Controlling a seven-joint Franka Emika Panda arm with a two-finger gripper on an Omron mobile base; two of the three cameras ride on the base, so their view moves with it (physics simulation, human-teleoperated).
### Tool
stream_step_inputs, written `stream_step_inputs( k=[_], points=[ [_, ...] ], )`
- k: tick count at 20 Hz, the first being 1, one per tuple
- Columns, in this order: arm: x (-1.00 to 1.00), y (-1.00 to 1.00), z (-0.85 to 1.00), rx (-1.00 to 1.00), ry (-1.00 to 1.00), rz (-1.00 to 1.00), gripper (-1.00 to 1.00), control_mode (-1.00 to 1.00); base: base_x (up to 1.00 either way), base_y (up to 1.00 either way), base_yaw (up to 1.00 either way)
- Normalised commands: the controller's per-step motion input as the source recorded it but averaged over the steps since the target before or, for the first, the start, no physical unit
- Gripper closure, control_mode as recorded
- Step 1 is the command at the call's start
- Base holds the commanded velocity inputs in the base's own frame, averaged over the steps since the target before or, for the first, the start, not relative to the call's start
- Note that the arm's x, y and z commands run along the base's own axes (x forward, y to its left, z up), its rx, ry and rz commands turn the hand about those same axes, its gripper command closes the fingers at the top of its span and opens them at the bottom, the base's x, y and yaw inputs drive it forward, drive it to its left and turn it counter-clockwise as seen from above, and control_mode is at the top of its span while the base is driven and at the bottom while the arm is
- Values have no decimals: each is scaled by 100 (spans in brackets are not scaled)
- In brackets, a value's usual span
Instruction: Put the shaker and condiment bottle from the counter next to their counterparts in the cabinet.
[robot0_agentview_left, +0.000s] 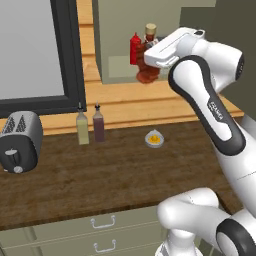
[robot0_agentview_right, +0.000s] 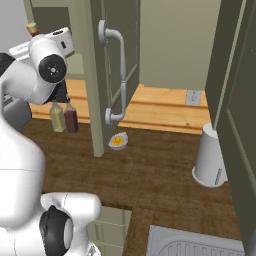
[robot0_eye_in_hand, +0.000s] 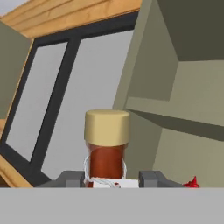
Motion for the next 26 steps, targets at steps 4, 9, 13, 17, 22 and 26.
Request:
stream_step_inputs(
  k=[4, 9, 13, 17, 22, 26],
  points=[
    [26, -5, -1, 0, 21, 0, 100, -100, 0, 0, 0],
    [10, -24, -20, 0, 14, 0, 100, -100, 0, 0, 0],
    [6, -10, 5, 1, 0, 0, 100, -100, 0, 0, 0],
    [2, -1, 1, 0, -2, 0, 100, -100, 0, 0, 0],
    [7, -2, 0, 0, -13, 0, 100, -100, 0, 0, 0],
    [27, -6, 0, 10, -10, 0, 100, -100, 0, 0, 0]
  ],
)
